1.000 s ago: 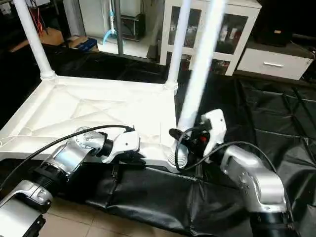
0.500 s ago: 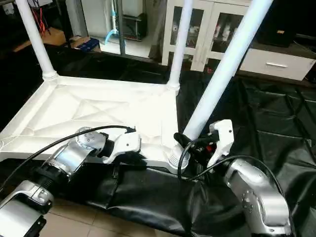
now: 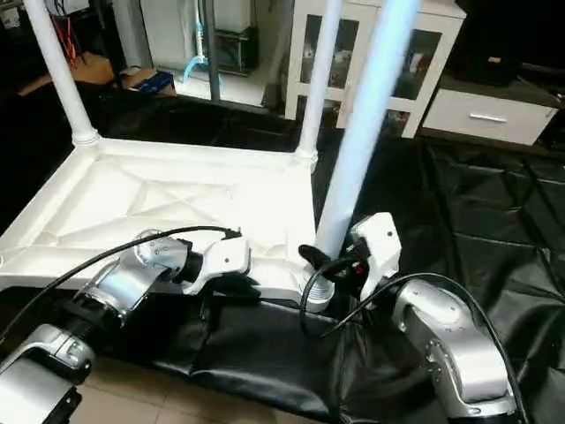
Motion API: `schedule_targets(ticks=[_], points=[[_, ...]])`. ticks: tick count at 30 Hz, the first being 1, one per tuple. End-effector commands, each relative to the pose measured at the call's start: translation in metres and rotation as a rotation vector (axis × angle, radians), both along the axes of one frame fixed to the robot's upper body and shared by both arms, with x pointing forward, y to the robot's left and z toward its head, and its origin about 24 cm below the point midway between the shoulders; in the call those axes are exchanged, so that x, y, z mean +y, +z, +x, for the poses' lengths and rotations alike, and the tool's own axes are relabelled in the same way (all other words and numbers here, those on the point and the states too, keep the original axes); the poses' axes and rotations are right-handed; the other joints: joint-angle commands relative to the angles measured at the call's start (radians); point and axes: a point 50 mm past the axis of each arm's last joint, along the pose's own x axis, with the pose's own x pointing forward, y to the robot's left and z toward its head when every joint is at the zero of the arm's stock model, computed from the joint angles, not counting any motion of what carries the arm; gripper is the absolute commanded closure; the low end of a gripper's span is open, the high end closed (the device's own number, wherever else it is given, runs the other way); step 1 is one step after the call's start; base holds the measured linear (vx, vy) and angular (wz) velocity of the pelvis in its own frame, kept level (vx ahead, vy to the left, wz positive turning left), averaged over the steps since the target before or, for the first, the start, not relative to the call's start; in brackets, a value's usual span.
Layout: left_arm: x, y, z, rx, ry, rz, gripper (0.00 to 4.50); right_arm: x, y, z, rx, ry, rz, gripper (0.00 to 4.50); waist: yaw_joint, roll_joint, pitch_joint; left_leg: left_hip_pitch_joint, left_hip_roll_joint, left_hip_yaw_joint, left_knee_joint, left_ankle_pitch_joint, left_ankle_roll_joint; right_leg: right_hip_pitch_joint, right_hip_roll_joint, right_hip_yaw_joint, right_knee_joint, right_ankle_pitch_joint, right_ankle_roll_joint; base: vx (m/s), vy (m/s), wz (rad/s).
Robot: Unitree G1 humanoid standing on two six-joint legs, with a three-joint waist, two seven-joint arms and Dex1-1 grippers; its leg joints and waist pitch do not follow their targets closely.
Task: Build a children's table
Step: Pick table leg
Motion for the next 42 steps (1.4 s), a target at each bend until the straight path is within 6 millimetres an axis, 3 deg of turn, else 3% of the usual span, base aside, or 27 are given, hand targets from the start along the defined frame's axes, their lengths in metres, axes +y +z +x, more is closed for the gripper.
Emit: schedule_targets(ticks=[1,2,15,17,22,23,29,38,42], points=[[0.004,-0.018,-0.008,0.053,0.032,0.031,4.50,-0.009,-0.045,-0.017,0.222,-0.036,-0.093,2.66,-0.006,-0.007,-0.010,0.002,0.045,-0.034,-0.099,-0.493,-0.019,0.000,-0.028,0.025,-0.086,-0.495,-0.116,0.000,0.000,0.00],[0.005,-0.019,-0.009,0.054,0.033,0.032,4.50,-0.010,-0.047,-0.019,0.231,-0.041,-0.090,2.66,-0.006,-0.010,-0.010,0.001,0.045,-0.034,-0.099,-0.493,-0.016,0.001,-0.029,0.026,-0.085,-0.496,-0.118,0.000,0.000,0.00],[0.006,-0.019,-0.009,0.049,0.040,0.029,4.50,-0.029,-0.082,-0.036,0.391,-0.147,-0.105,2.66,-0.008,-0.010,-0.012,0.002,0.044,-0.039,-0.102,-0.526,-0.024,-0.003,-0.031,0.026,-0.093,-0.539,-0.095,0.000,0.000,0.00],[0.006,-0.019,-0.009,0.048,0.041,0.028,4.50,-0.031,-0.084,-0.039,0.402,-0.151,-0.112,2.66,-0.009,-0.009,-0.008,0.005,0.045,-0.041,-0.105,-0.556,-0.029,-0.008,-0.030,0.024,-0.097,-0.558,-0.092,0.000,0.000,0.00],[0.006,-0.018,-0.008,0.042,0.045,0.026,4.50,-0.035,-0.078,-0.031,0.332,-0.225,-0.048,2.66,-0.022,-0.007,-0.006,0.011,0.043,-0.055,-0.109,-0.623,-0.041,-0.008,-0.032,0.020,-0.105,-0.600,-0.081,0.000,0.000,0.00],[0.006,-0.018,-0.008,0.042,0.045,0.026,4.50,-0.035,-0.078,-0.031,0.332,-0.225,-0.048,2.66,-0.027,-0.006,-0.010,0.004,0.042,-0.061,-0.113,-0.613,-0.041,0.002,-0.034,0.017,-0.103,-0.577,-0.086,0.000,0.000,0.00],[0.005,-0.017,-0.007,0.034,0.048,0.023,4.50,-0.033,-0.064,-0.021,0.251,-0.273,0.091,2.66,-0.040,-0.005,-0.008,0.003,0.040,-0.064,-0.115,-0.631,-0.038,-0.001,-0.034,0.018,-0.106,-0.577,-0.097,0.000,0.000,0.00],[0.006,-0.016,-0.006,0.025,0.047,0.031,4.50,-0.032,-0.075,-0.030,0.288,-0.126,-0.098,2.67,-0.044,-0.004,-0.006,-0.003,0.042,-0.064,-0.116,-0.616,-0.033,0.000,-0.037,0.020,-0.106,-0.586,-0.095,0.000,0.000,0.00],[0.007,-0.015,-0.005,0.022,0.046,0.035,4.50,-0.033,-0.071,-0.023,0.267,-0.096,-0.162,2.67,-0.050,-0.004,-0.002,-0.001,0.039,-0.069,-0.116,-0.649,-0.038,-0.003,-0.037,0.015,-0.112,-0.647,-0.074,0.000,0.000,0.00]])
